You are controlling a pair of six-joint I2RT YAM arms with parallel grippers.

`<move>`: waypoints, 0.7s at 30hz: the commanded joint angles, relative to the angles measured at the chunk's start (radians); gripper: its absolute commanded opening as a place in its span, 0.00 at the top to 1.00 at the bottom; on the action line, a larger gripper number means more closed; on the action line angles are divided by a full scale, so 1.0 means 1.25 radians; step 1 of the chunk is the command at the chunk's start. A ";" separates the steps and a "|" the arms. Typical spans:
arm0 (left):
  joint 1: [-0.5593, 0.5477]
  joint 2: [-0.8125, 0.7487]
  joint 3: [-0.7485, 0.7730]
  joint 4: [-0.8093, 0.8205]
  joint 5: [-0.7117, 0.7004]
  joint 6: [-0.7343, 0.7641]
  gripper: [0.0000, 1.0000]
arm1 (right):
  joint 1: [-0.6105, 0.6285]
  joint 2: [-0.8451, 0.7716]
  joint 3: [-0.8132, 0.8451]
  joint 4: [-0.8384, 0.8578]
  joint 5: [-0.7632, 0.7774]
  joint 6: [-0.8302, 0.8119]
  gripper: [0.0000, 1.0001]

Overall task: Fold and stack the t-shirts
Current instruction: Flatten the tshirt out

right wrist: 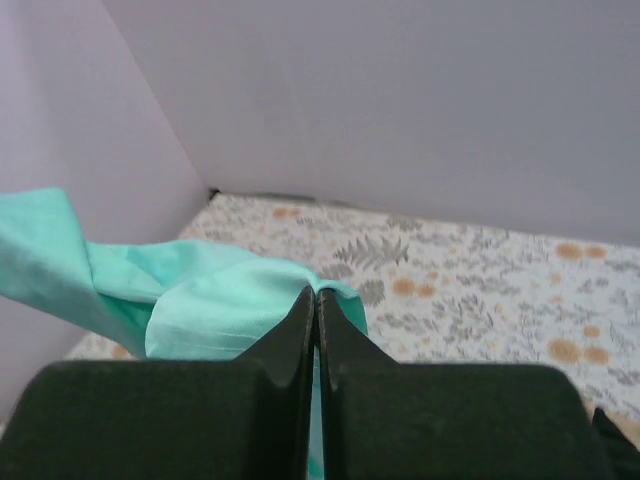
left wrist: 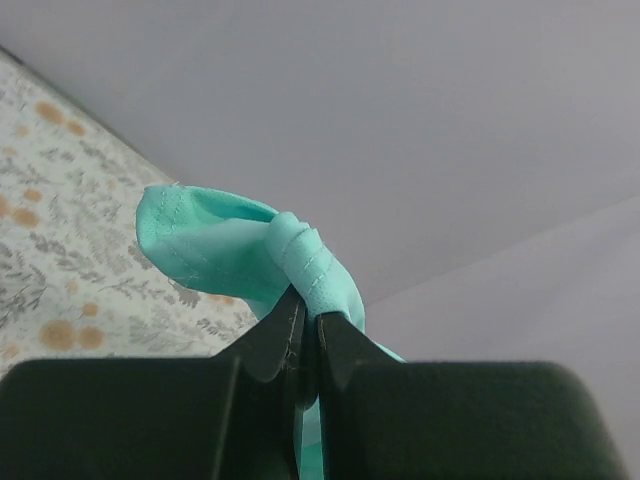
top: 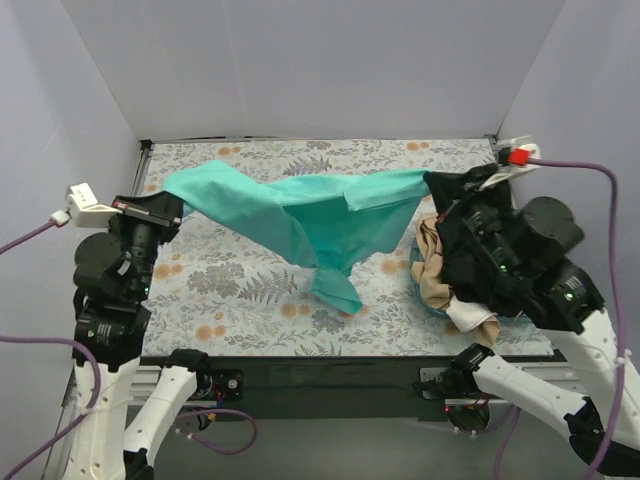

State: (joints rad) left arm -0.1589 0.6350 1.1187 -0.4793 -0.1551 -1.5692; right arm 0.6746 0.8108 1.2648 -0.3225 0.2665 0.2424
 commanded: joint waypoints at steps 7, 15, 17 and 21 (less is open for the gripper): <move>0.004 -0.072 0.244 -0.093 0.017 0.053 1.00 | -0.002 -0.040 0.292 -0.055 -0.170 -0.018 0.99; 0.004 -0.078 0.191 -0.100 -0.071 0.049 1.00 | -0.002 -0.001 0.341 -0.067 -0.118 -0.034 0.99; 0.004 -0.049 0.134 -0.091 -0.089 0.038 1.00 | -0.001 0.032 0.328 -0.068 -0.048 -0.044 0.99; 0.004 0.054 0.009 -0.095 -0.173 -0.009 1.00 | -0.001 0.138 0.289 -0.062 0.091 -0.071 0.99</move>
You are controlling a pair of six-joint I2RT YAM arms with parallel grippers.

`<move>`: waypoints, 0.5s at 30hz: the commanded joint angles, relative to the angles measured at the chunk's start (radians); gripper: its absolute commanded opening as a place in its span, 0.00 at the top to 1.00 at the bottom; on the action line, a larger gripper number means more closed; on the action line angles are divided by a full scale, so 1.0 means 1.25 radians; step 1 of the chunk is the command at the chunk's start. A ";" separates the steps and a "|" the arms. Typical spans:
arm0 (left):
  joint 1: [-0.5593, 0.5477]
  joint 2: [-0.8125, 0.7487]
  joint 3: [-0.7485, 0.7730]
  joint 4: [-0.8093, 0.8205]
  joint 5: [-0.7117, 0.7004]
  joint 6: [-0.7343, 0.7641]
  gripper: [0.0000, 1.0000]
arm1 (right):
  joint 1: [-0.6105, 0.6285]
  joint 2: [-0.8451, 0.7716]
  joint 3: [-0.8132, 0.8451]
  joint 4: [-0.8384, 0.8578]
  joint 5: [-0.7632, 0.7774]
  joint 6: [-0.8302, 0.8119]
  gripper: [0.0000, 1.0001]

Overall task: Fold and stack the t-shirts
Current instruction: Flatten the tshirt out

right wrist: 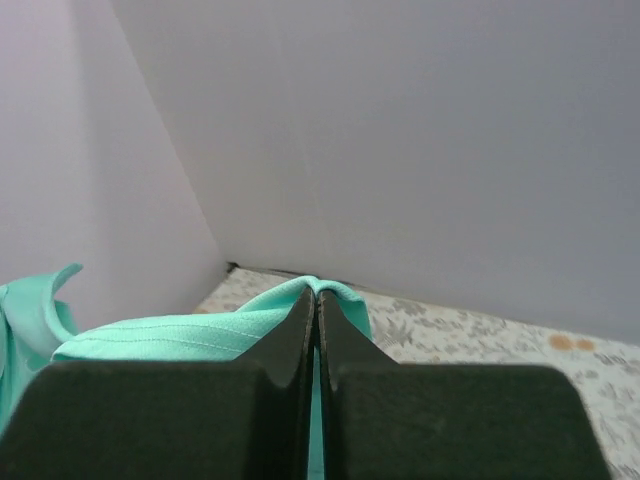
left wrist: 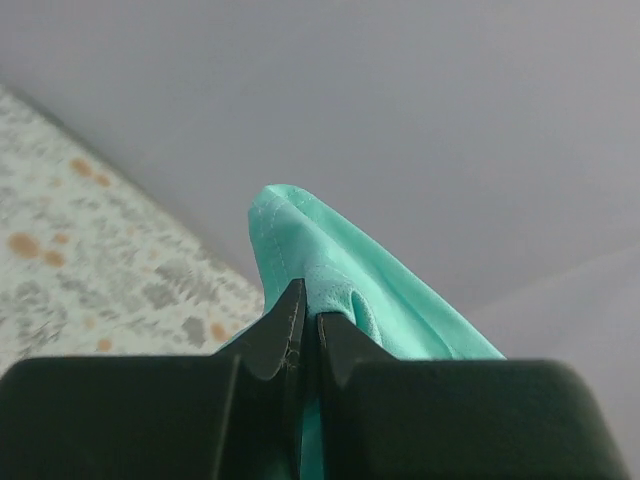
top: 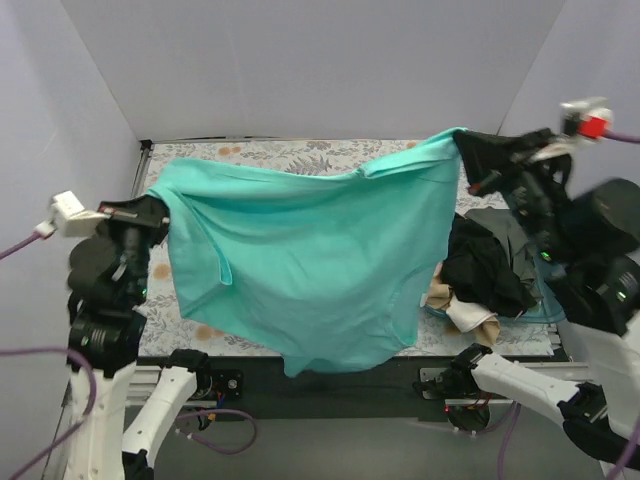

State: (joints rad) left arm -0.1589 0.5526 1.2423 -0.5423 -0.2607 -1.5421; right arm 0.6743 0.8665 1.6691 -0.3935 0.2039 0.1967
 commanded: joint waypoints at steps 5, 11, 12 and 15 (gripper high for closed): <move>0.017 0.339 -0.213 -0.051 -0.234 -0.115 0.70 | -0.113 0.357 -0.076 0.021 0.086 -0.020 0.99; 0.095 0.653 -0.145 -0.037 -0.179 -0.072 0.07 | -0.197 0.735 0.094 0.012 -0.151 -0.037 0.71; 0.100 0.699 -0.113 -0.107 -0.190 -0.084 0.07 | -0.197 0.794 0.138 -0.047 -0.147 -0.046 0.38; 0.103 0.708 -0.060 -0.141 -0.199 -0.075 0.06 | -0.196 0.822 0.193 -0.089 -0.141 -0.053 0.02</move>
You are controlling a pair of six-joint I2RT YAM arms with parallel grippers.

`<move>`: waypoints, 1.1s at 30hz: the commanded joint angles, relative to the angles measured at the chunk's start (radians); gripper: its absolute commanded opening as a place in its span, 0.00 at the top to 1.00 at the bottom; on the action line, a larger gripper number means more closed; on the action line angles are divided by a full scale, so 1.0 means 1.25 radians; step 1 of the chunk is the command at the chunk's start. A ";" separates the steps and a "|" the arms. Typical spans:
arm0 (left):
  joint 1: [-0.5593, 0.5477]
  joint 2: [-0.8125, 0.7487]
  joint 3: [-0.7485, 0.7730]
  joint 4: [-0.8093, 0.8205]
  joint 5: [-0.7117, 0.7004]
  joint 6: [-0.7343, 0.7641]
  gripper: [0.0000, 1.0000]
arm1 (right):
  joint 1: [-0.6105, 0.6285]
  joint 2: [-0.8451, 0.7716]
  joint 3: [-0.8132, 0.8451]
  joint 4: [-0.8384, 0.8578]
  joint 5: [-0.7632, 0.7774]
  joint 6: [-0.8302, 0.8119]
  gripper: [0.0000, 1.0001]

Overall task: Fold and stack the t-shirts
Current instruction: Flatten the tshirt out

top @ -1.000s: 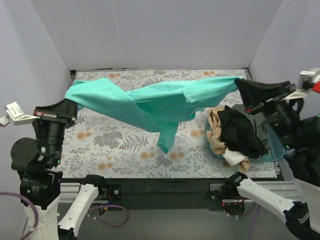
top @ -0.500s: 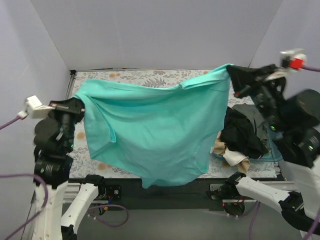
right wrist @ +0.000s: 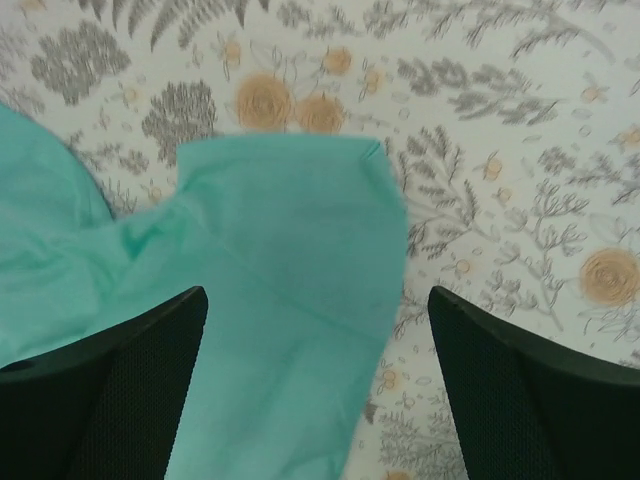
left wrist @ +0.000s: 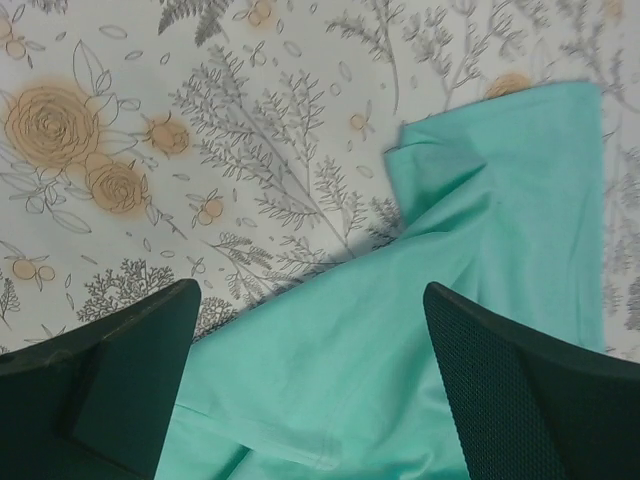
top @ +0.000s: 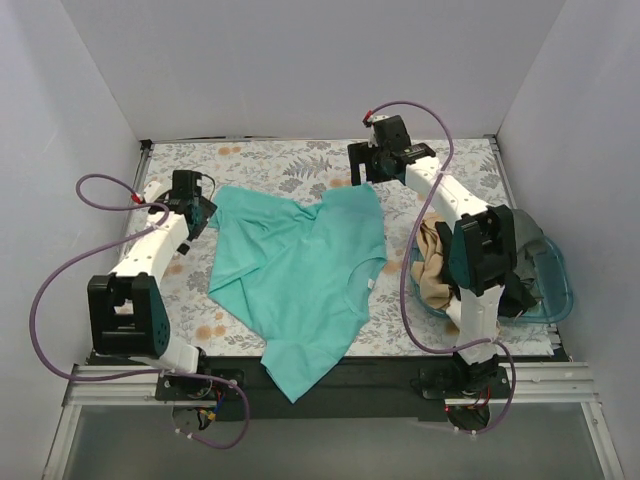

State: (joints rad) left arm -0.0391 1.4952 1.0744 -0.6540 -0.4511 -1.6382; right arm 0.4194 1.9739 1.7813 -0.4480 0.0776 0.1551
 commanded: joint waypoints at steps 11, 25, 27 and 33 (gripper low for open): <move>-0.024 -0.298 -0.264 0.219 0.443 0.076 0.03 | 0.218 -0.427 -0.524 0.144 -0.088 0.115 0.02; -0.112 -0.290 -0.372 0.300 0.460 0.086 0.02 | 0.412 -0.329 -0.826 0.268 -0.034 0.325 0.02; -0.112 -0.292 -0.374 0.300 0.450 0.087 0.02 | 0.387 -0.291 -0.802 0.257 -0.029 0.318 0.02; -0.112 -0.273 -0.359 0.295 0.424 0.097 0.02 | 0.272 -0.226 -0.742 0.221 -0.012 0.257 0.02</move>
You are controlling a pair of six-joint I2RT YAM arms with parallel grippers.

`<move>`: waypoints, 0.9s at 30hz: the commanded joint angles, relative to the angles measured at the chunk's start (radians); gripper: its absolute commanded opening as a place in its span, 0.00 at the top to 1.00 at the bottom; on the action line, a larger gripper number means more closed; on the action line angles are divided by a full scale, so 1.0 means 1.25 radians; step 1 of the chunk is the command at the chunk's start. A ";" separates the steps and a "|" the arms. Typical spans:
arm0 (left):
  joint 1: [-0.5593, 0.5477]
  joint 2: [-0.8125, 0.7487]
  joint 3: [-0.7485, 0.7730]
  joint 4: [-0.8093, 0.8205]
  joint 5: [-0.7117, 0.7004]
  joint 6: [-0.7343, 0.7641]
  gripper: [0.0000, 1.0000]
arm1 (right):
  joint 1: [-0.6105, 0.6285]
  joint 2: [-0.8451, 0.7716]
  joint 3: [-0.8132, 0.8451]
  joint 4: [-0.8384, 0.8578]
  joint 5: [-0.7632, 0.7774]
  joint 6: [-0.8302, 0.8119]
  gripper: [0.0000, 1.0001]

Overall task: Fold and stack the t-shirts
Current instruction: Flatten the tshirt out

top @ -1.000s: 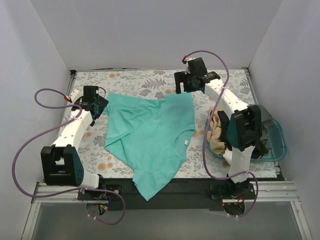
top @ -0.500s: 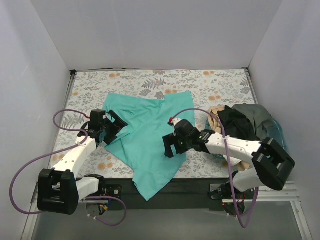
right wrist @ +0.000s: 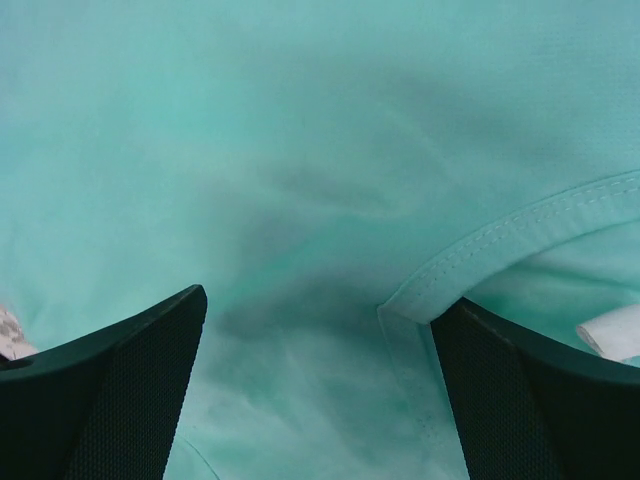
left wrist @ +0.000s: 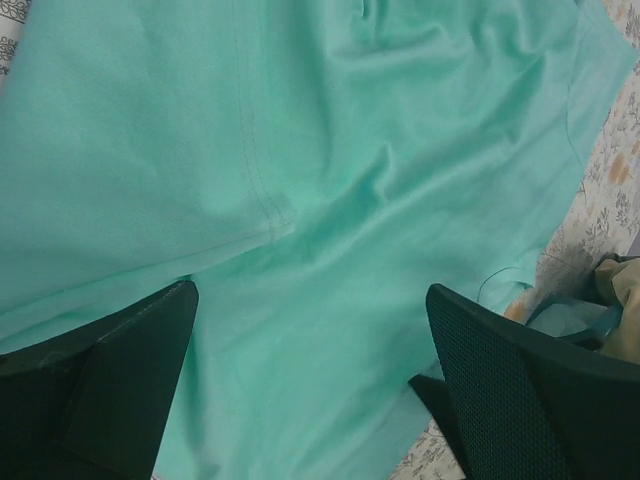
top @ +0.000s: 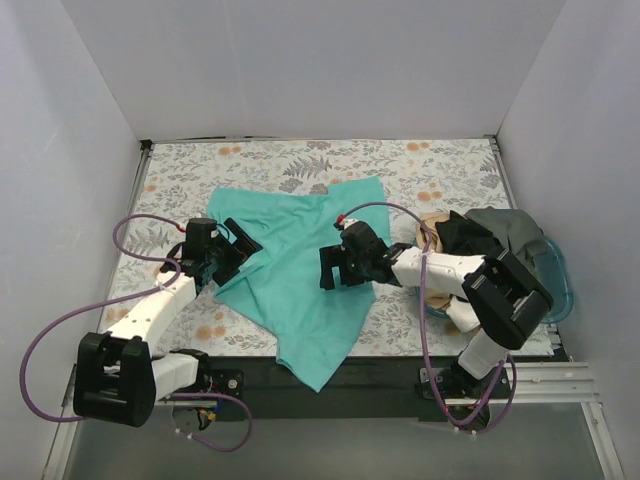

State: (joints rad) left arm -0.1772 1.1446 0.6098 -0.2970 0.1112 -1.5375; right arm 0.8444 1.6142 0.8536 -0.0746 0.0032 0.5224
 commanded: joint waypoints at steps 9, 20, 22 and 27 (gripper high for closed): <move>-0.025 0.101 0.099 -0.005 -0.078 0.032 0.02 | -0.205 0.152 0.185 -0.129 0.088 -0.205 0.02; -0.151 0.291 0.275 -0.117 -0.193 0.081 0.26 | -0.204 -0.113 0.109 -0.169 0.221 -0.176 0.02; -0.172 0.307 0.283 -0.134 -0.199 0.096 0.33 | -0.204 -0.152 0.054 -0.166 0.206 -0.162 0.02; -0.196 0.343 0.289 -0.149 -0.197 0.122 0.41 | -0.204 -0.249 -0.036 -0.164 0.202 -0.132 0.02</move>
State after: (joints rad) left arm -0.4042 1.5684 0.9360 -0.4496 -0.1059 -1.4281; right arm 0.5877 1.3388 0.8631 -0.2687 0.2359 0.3172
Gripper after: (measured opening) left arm 0.591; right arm 0.983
